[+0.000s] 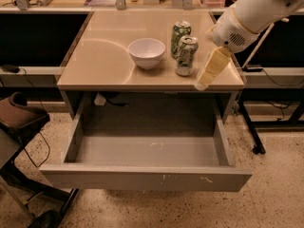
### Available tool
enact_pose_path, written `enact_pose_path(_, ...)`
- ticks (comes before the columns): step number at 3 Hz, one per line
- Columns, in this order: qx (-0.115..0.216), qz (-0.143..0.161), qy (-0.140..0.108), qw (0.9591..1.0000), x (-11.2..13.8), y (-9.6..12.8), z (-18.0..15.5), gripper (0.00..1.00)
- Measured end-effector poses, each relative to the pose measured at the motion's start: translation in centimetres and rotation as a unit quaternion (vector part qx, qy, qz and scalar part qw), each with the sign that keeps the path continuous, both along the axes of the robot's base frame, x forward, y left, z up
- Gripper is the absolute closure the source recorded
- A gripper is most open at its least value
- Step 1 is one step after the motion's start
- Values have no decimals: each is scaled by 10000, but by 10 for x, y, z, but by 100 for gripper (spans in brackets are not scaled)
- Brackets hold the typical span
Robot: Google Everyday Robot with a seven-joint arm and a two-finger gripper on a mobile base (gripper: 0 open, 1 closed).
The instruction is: Place 7up can into top drawer
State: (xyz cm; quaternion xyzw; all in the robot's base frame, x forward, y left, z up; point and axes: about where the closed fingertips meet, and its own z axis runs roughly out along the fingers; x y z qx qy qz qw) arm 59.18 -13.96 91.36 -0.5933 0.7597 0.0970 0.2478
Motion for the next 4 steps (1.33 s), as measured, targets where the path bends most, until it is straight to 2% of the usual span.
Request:
enact_pose_path(1,1542,-462,-604,9851,52,-25,10,0)
enact_pose_path(2,2156,-726,-810,9704,77,-29,19,0)
enact_pose_path(3,2153,-721,-803,9706,76,-28,18,0)
enact_pose_path(4,2288,-783,-651,9681,88,-13,-2,0)
